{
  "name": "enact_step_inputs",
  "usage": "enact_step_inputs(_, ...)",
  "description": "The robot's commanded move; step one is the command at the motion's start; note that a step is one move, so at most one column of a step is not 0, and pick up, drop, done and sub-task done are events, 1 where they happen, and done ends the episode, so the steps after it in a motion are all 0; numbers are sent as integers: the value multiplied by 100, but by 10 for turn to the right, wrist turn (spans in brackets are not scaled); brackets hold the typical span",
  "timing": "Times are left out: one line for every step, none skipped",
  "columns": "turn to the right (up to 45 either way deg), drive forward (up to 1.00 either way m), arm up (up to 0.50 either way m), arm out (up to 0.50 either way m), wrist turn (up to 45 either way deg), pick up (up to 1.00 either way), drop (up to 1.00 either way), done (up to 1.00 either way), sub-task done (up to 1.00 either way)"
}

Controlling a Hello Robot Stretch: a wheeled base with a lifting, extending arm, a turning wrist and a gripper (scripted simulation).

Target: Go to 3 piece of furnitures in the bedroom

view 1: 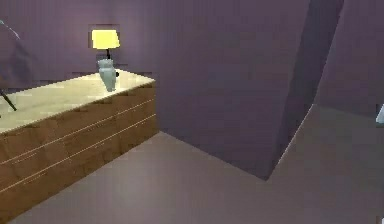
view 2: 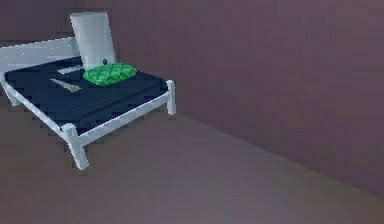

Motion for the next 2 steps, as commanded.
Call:
enact_step_inputs(-450, 0, 0, 0, 0, 0, 0, 0, 0)
enact_step_inputs(-30, 0, 0, 0, 0, 0, 0, 0, 0)
